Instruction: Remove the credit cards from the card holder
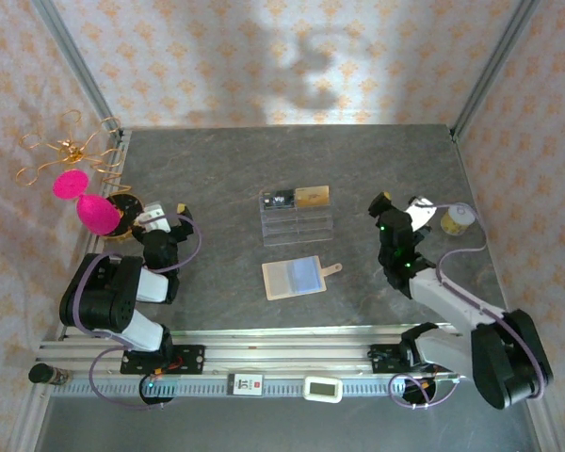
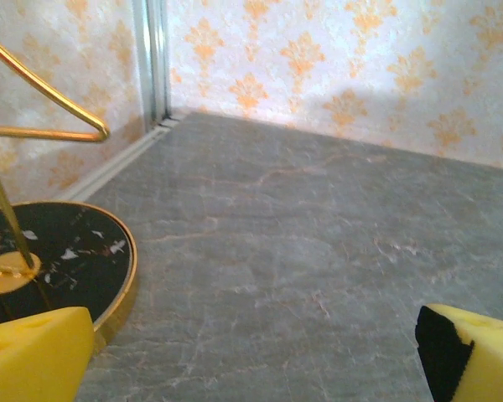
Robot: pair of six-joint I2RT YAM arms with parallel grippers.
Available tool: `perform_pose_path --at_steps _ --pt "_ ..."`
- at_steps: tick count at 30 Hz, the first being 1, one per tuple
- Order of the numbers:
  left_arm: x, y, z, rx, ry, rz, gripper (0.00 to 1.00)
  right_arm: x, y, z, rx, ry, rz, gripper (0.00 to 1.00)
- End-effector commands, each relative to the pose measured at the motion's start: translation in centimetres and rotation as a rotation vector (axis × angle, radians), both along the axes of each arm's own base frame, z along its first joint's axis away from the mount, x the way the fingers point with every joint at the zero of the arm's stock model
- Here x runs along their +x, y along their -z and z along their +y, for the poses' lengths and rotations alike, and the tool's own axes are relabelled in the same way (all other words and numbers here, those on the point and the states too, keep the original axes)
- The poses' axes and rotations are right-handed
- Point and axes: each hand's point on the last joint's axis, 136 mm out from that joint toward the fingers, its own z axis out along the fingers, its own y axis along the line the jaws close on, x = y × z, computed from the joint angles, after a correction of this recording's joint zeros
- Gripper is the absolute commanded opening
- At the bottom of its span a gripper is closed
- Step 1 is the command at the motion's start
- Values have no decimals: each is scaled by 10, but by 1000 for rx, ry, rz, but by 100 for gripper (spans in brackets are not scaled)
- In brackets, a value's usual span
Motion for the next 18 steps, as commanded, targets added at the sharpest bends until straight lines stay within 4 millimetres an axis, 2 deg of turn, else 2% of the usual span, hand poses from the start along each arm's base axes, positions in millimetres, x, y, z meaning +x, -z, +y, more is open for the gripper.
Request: perform_pose_path --at_steps 1,4,10,13,18 --pt "-4 -18 5 24 -51 -76 99 4 -8 -37 -254 156 -16 100" --pt "-2 -17 5 24 -57 -70 99 16 13 -54 -309 183 47 100" --pt "-2 -18 5 23 -57 -71 99 23 40 -60 -223 62 -16 100" --pt "-2 -17 5 24 -55 -68 99 31 44 -52 -221 -20 -2 100" --pt "-2 -17 5 24 -56 -67 99 26 42 -44 -226 -78 -39 100"
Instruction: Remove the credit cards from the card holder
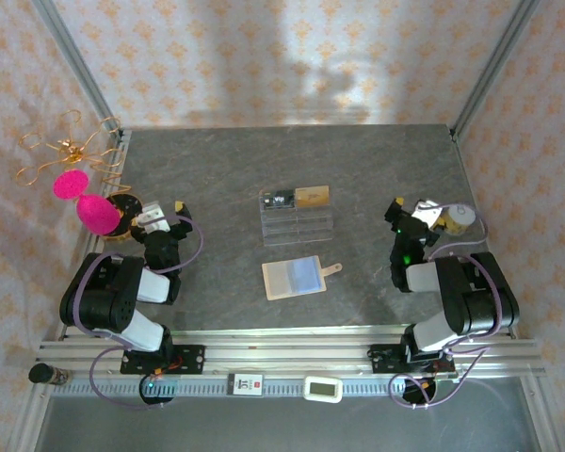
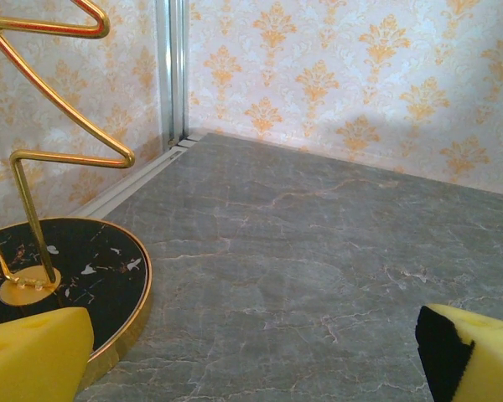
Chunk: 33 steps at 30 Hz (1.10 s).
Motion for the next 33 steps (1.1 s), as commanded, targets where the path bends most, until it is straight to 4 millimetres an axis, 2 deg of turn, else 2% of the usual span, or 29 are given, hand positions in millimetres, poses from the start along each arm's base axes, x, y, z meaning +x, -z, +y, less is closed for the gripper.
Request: perform_pose_path --at_steps 1,2,4,6,8,33 --pt "1 -9 1 17 -8 -35 99 -1 -10 11 -5 -89 -66 100" --pt "1 -9 1 17 -8 -36 99 -4 -6 10 6 -98 -73 100" --pt "1 -10 1 16 -9 -38 99 -14 -14 3 6 -66 -149 100" --pt "1 -9 1 16 -9 -35 99 -7 -5 4 16 -69 -85 100" --pt "0 -9 1 16 -9 -35 99 -10 -10 3 8 -69 -118 100" --pt "2 -9 -1 23 -6 -32 99 -9 -9 4 12 -71 -101 100"
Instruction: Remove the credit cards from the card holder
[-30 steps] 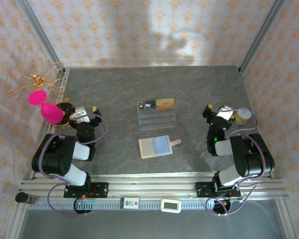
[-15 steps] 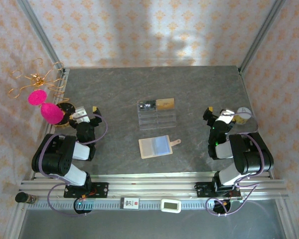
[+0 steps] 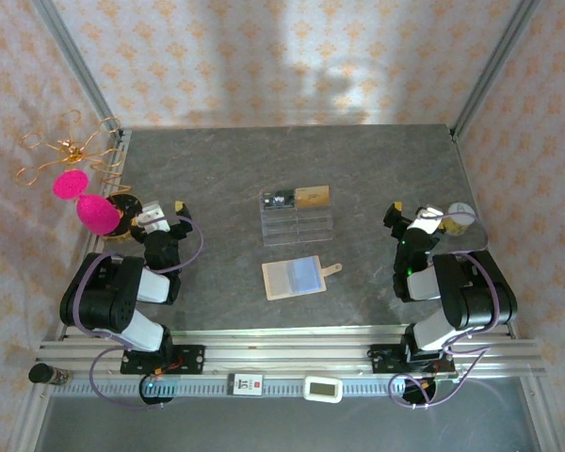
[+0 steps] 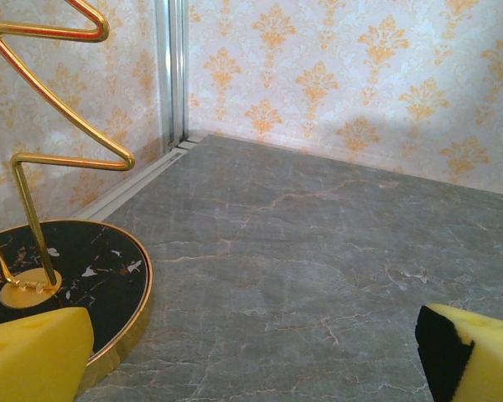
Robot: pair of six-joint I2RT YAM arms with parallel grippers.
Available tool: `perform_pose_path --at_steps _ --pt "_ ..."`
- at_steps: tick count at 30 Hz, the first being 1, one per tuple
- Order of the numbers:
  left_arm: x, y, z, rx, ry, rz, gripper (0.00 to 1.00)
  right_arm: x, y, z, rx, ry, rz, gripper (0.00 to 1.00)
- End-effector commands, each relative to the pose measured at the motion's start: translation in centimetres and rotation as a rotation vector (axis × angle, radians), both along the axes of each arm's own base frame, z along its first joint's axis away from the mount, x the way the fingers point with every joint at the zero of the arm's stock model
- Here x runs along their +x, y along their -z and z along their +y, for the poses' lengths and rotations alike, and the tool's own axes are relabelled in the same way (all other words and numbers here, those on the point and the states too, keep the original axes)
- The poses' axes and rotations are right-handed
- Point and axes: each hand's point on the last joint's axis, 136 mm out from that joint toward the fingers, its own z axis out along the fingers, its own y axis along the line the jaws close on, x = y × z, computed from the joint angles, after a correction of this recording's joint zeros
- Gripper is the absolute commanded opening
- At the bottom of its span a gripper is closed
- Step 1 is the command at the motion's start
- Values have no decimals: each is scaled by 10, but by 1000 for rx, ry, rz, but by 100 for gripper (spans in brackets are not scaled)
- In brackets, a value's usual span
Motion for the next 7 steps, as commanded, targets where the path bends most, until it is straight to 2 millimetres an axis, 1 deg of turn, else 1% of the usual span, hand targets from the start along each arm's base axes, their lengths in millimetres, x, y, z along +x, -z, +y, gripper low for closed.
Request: perform_pose_path --at_steps 1,7 --pt "2 -8 -1 18 -5 -30 99 1 -10 -1 -5 0 -36 100" --pt "1 -8 -1 19 -7 -31 99 2 -11 -1 -5 0 -38 100"
